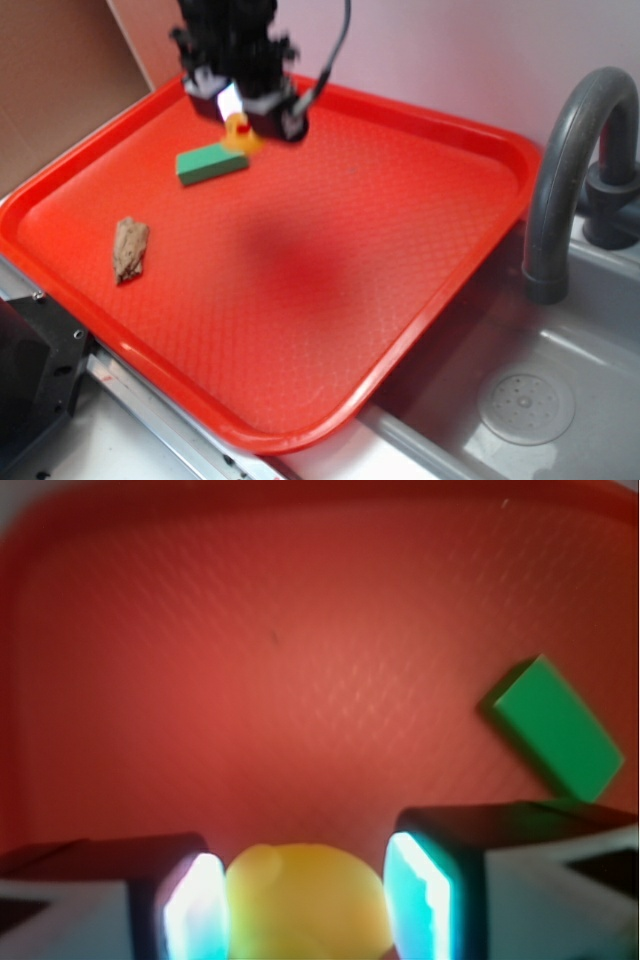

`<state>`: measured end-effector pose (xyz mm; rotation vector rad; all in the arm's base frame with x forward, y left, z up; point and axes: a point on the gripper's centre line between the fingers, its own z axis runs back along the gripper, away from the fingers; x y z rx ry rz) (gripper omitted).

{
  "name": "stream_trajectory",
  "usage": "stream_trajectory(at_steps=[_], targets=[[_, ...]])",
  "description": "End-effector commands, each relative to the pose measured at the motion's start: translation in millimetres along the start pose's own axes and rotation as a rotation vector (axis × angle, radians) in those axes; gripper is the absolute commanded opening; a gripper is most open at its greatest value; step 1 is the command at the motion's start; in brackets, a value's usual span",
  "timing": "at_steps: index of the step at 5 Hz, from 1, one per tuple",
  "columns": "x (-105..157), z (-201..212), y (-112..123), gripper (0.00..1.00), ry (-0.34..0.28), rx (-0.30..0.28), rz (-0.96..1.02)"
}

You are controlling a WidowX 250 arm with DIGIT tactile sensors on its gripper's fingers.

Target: Grab the yellow duck.

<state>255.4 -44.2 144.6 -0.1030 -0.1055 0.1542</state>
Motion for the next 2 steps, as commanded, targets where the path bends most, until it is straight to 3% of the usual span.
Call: stream_trajectory(at_steps=[1, 2], targets=[[0.7, 87.0, 27.6, 0.00, -0.232, -0.048, 0.134], [5.1, 82.2, 24.7, 0.00, -0.154, -0.015, 0.081]])
